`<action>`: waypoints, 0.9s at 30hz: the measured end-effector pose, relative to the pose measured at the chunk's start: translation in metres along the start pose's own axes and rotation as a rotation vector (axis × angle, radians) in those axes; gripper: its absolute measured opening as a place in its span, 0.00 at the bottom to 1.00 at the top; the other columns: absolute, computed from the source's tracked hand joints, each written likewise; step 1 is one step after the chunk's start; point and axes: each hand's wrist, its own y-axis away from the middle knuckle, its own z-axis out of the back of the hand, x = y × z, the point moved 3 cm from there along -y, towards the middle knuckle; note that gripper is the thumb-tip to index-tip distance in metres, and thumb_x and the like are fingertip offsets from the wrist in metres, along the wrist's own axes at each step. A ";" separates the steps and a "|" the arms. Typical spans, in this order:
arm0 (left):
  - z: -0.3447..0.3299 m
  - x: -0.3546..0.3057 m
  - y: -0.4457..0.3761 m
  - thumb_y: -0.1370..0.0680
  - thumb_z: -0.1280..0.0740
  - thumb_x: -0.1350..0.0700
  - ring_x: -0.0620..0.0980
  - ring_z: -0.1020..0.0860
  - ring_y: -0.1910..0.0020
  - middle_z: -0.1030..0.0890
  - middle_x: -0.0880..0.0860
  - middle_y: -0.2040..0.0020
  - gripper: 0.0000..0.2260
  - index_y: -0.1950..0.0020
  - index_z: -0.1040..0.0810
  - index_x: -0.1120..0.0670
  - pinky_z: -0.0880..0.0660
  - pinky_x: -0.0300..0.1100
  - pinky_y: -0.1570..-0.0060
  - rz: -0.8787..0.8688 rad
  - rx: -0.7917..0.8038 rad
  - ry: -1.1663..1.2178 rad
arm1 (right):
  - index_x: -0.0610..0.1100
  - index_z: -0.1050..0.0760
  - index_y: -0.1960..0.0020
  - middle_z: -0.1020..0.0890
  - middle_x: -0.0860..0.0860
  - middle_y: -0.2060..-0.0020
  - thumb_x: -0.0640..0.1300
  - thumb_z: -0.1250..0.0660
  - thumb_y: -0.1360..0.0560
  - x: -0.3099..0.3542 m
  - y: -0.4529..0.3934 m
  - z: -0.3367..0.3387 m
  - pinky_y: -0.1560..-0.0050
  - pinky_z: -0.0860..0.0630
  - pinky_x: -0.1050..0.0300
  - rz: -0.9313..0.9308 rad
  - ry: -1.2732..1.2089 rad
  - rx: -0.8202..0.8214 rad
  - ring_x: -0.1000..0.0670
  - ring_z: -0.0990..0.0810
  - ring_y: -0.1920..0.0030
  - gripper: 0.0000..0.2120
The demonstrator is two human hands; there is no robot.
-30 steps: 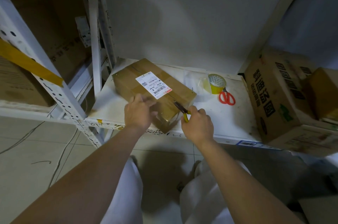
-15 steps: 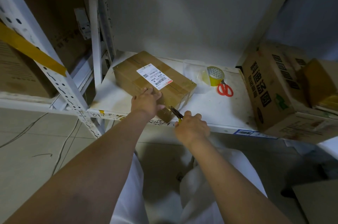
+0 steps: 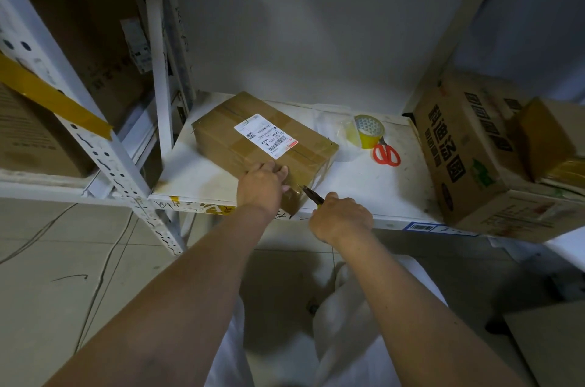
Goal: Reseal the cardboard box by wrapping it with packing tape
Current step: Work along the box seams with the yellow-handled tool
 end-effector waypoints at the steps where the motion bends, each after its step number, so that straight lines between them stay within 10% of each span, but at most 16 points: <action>1: 0.000 -0.001 0.000 0.18 0.44 0.48 0.53 0.36 0.30 0.33 0.50 0.28 0.21 0.25 0.37 0.49 0.33 0.46 0.37 -0.016 -0.011 -0.008 | 0.47 0.34 0.35 0.25 0.44 0.43 0.52 0.44 0.21 0.000 0.000 0.000 0.49 0.25 0.50 0.004 0.004 -0.001 0.43 0.24 0.42 0.17; 27: 0.002 -0.002 -0.007 0.23 0.36 0.44 0.53 0.33 0.36 0.26 0.50 0.36 0.22 0.31 0.28 0.52 0.31 0.45 0.39 -0.115 -0.047 -0.061 | 0.42 0.30 0.34 0.25 0.47 0.39 0.47 0.44 0.23 0.029 0.010 0.000 0.45 0.28 0.53 0.011 -0.097 0.194 0.45 0.26 0.38 0.20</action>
